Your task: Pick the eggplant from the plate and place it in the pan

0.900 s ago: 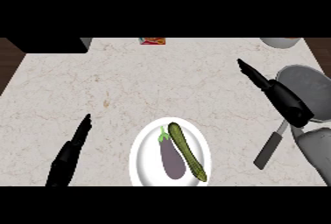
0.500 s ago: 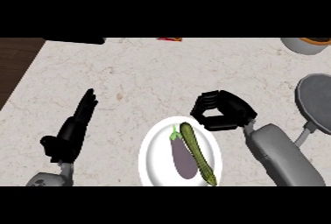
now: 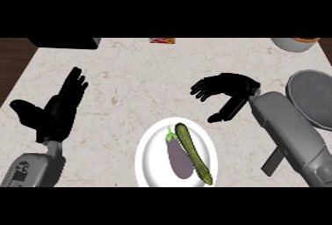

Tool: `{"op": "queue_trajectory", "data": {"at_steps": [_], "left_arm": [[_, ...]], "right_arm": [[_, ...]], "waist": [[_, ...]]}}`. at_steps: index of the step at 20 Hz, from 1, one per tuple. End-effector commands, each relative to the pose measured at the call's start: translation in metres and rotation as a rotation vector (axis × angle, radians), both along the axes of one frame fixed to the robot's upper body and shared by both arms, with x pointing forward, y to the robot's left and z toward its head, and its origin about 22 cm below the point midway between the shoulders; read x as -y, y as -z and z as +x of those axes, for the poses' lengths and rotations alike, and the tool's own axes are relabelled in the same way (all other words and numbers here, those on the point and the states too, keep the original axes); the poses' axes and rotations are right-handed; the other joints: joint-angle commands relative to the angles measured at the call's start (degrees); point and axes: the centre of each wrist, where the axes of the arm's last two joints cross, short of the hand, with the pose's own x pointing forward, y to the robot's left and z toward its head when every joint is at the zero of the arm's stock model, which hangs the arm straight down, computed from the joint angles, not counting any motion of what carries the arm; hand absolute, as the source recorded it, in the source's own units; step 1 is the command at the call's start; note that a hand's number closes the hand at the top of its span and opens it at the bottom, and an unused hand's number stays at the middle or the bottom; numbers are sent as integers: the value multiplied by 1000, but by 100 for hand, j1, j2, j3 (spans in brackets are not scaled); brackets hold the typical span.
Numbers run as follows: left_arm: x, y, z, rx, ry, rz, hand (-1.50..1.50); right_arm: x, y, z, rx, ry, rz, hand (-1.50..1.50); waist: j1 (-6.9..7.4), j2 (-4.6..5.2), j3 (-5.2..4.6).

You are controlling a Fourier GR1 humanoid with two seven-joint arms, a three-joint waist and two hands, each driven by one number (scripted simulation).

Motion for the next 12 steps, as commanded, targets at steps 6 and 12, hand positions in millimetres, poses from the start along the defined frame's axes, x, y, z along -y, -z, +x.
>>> {"op": "queue_trajectory", "data": {"at_steps": [6, 12], "left_arm": [[-13, -16, 7, -2, 25, -11, 0], [12, -9, 1, -14, 4, -11, 0]], "right_arm": [[-55, -49, 42, 71, -267, -64, -150], [-108, -46, 32, 126, -517, -236, -150]], "waist": [[97, 26, -5], [98, 15, -1]]}}
